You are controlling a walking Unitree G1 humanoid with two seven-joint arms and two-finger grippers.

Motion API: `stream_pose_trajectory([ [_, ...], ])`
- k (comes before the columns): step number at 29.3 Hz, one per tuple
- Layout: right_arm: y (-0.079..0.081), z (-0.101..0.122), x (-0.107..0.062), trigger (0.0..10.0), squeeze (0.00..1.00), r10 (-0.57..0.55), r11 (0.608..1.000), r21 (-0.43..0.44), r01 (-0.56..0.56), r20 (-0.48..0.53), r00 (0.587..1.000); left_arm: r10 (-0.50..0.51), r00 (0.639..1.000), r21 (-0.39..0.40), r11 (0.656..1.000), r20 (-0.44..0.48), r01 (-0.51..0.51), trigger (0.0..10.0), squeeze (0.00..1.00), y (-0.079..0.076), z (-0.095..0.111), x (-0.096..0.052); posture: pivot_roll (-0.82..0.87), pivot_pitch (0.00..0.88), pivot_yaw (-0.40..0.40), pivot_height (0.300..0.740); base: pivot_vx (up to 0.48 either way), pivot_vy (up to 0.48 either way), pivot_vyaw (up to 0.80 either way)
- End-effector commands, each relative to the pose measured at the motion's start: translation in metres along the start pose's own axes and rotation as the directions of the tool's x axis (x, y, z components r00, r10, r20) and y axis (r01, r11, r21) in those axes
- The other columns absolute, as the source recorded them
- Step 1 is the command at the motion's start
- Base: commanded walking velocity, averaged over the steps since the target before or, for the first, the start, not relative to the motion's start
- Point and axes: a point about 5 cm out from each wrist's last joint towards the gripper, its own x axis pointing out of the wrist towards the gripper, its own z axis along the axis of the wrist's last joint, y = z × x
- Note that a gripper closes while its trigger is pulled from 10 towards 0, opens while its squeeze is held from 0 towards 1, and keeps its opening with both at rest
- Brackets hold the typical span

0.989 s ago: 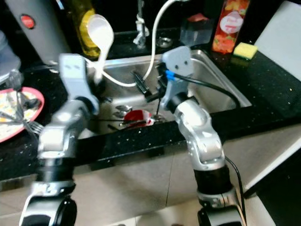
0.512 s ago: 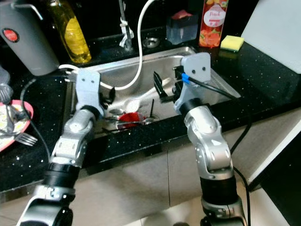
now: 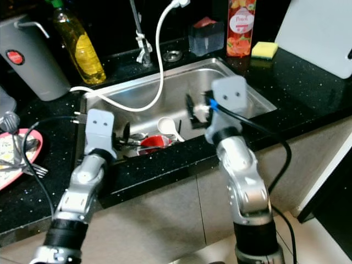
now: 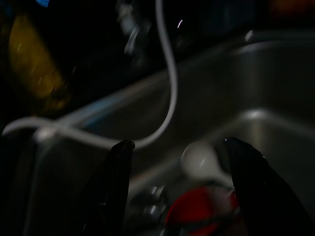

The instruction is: Kitchen organization

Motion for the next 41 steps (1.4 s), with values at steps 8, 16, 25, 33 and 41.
stream_pose_trajectory([
  [8,-0.011,0.010,0.010,10.0,0.00,-0.070,0.997,-0.006,0.071,0.069,0.995,-0.042,0.971,-0.089,0.994,0.234,0.064,10.0,0.00,-0.016,0.066,0.022,-0.20,0.000,0.178,0.740,0.000,0.000,0.00],
  [16,0.013,0.010,0.019,10.0,0.00,0.045,0.999,-0.002,-0.045,0.069,0.997,0.003,0.929,-0.145,0.988,0.369,0.055,10.0,0.00,-0.025,0.109,0.024,-0.12,0.000,0.064,0.740,0.000,0.000,0.00],
  [25,0.024,0.051,0.048,10.0,0.00,0.101,0.994,0.009,-0.106,0.241,0.965,-0.003,0.912,-0.072,0.997,0.410,0.036,10.0,0.00,-0.027,0.119,-0.001,-0.02,0.000,0.020,0.740,0.000,0.000,0.00],
  [33,0.024,0.043,0.047,10.0,0.00,0.082,0.994,0.054,-0.096,0.219,0.972,0.007,0.906,-0.037,0.999,0.423,0.009,10.0,0.00,-0.018,0.125,0.009,-0.03,0.000,0.031,0.740,0.000,0.000,0.00],
  [41,0.027,0.043,0.044,10.0,0.00,0.070,0.992,0.088,-0.091,0.218,0.974,0.038,0.923,-0.185,0.982,0.382,0.036,10.0,0.00,-0.024,0.124,0.008,-0.08,0.000,0.053,0.740,0.000,0.000,0.00],
])
